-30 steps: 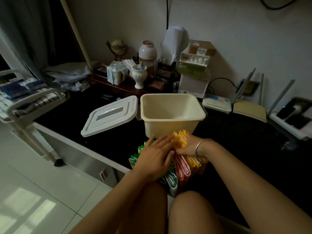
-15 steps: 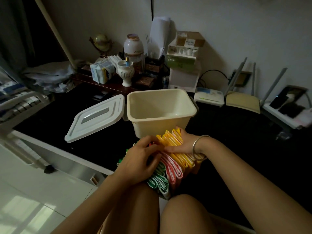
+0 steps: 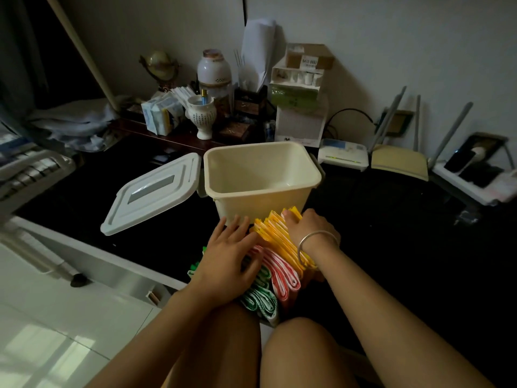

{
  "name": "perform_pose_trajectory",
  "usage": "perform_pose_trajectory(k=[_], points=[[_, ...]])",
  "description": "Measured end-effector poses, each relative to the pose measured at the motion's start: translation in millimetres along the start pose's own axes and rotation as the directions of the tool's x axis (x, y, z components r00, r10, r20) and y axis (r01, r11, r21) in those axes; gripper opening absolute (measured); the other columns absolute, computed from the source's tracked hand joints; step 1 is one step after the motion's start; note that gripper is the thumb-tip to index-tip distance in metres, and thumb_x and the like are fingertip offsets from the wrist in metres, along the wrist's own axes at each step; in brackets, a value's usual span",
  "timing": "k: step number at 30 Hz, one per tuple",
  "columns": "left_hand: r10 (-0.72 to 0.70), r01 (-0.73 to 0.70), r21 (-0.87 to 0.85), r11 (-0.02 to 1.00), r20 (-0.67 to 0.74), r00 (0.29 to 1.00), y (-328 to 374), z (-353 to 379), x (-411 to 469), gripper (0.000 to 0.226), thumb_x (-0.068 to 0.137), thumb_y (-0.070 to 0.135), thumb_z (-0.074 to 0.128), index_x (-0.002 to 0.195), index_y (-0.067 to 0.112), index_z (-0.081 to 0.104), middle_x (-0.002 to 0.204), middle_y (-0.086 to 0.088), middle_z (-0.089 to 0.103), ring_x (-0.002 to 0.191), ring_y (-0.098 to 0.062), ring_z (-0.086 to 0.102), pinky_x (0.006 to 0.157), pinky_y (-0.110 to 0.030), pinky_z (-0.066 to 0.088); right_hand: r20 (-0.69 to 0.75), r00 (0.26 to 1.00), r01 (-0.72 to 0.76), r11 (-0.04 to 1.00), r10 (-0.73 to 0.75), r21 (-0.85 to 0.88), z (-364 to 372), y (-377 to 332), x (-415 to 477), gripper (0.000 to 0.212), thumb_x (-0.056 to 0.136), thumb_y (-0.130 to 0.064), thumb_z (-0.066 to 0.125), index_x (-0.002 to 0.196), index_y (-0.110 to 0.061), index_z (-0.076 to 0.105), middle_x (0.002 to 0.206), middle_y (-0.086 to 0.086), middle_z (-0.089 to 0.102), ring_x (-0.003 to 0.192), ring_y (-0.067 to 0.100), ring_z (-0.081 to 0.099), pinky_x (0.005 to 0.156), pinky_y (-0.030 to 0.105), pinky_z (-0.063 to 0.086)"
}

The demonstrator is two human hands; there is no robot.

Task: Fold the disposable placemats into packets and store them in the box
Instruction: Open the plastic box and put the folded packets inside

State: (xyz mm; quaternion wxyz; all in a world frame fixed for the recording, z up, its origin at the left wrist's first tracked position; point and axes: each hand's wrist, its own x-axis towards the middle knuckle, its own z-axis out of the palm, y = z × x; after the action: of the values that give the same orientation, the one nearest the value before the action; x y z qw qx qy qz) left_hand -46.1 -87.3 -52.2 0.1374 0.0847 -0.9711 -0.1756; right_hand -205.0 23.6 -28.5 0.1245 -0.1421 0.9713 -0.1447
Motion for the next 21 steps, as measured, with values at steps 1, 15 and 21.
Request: perform_pose_trajectory(k=[1,15,21], points=[[0.011,-0.011,-0.013,1.000,-0.001,1.000,1,-2,1,0.049,0.091,0.049,0.034,0.122,0.024,0.062,0.147,-0.003,0.048,0.141,-0.024,0.037,0.119,-0.045,0.023,-0.013,1.000,-0.017,1.000,0.018,0.021,0,2,2,0.066,0.090,-0.069,0.033,0.120,-0.013,0.054,0.120,0.011,0.062,0.110,0.033,0.059,0.074,0.036,0.040],[-0.036,0.035,-0.032,0.999,-0.027,0.999,5,-8,1,0.057,0.083,0.049,0.043,0.128,0.017,0.059,0.131,-0.002,0.062,0.123,-0.018,0.054,0.108,-0.029,0.032,0.352,0.920,0.171,0.984,-0.175,0.043,-17,14,-5,0.127,0.051,-0.089,0.058,0.146,-0.013,0.020,0.142,0.009,0.044,0.123,0.028,0.050,0.097,0.042,0.046],[-0.031,0.031,-0.028,0.999,0.002,1.000,2,-5,-1,0.060,0.089,0.053,0.039,0.136,0.018,0.054,0.143,-0.003,0.053,0.135,-0.015,0.045,0.116,-0.036,0.030,0.291,0.930,0.213,0.975,-0.224,0.068,-11,19,8,0.114,0.053,-0.081,0.067,0.139,-0.014,0.034,0.134,0.005,0.050,0.116,0.024,0.054,0.091,0.037,0.048]])
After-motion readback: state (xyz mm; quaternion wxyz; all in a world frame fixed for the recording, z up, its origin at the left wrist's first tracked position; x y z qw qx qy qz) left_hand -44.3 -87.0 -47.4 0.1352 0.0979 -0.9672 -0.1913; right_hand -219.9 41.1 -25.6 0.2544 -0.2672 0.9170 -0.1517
